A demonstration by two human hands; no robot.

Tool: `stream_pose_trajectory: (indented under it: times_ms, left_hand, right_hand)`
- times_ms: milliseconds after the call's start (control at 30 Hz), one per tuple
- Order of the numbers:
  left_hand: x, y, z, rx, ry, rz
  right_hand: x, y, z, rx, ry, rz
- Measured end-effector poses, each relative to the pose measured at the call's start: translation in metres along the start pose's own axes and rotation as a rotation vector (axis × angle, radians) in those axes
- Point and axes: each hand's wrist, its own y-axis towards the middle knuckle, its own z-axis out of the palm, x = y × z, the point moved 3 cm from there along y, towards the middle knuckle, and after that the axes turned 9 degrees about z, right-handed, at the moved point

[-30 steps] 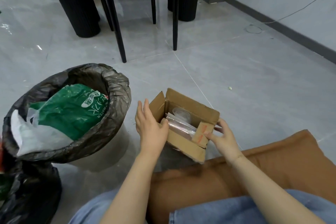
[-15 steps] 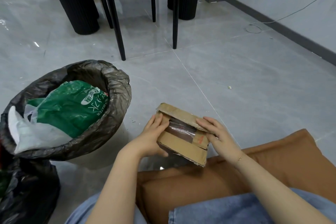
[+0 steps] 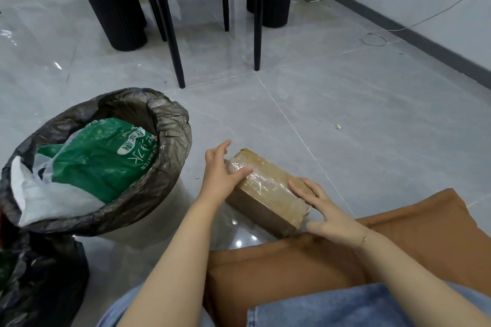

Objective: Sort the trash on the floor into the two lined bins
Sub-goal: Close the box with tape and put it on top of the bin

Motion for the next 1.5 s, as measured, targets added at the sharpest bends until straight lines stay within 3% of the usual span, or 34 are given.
stream_pose_trajectory:
  times_ms: [133, 200, 400, 533, 667, 833, 1067, 1233, 1500]
  left_hand:
    - [0.023, 0.006, 0.019, -0.004, -0.096, -0.151]
    - [0.026, 0.006, 0.021, -0.036, -0.28, -0.22]
    - [0.03, -0.006, 0.019, -0.081, -0.494, -0.348]
    - [0.006, -0.019, 0.019, -0.128, -0.5, -0.264]
    - [-0.046, -0.037, -0.001, -0.197, -0.482, -0.073]
    - [-0.102, -0.058, -0.058, -0.353, -0.474, 0.11]
    - [-0.164, -0.097, -0.178, -0.544, -0.405, 0.347]
    - [-0.137, -0.13, -0.236, -0.644, -0.364, 0.339]
    - [-0.072, -0.144, -0.257, -0.707, -0.252, 0.188]
  right_hand:
    - [0.0, 0.004, 0.007, -0.004, 0.1, 0.036]
    - [0.0, 0.005, 0.014, -0.118, 0.238, 0.032]
    - [0.011, 0.008, 0.045, -0.385, 0.625, 0.124]
    - [0.016, 0.003, 0.055, -0.517, 0.812, 0.155]
    - [0.036, -0.013, 0.038, -0.588, 0.909, 0.044]
    - [0.103, -0.03, 0.005, -0.594, 0.836, -0.207]
    - [0.235, -0.043, -0.002, -0.465, 0.617, -0.545]
    - [0.293, -0.026, 0.028, -0.381, 0.428, -0.712]
    - [0.314, 0.018, 0.066, -0.311, 0.083, -0.752]
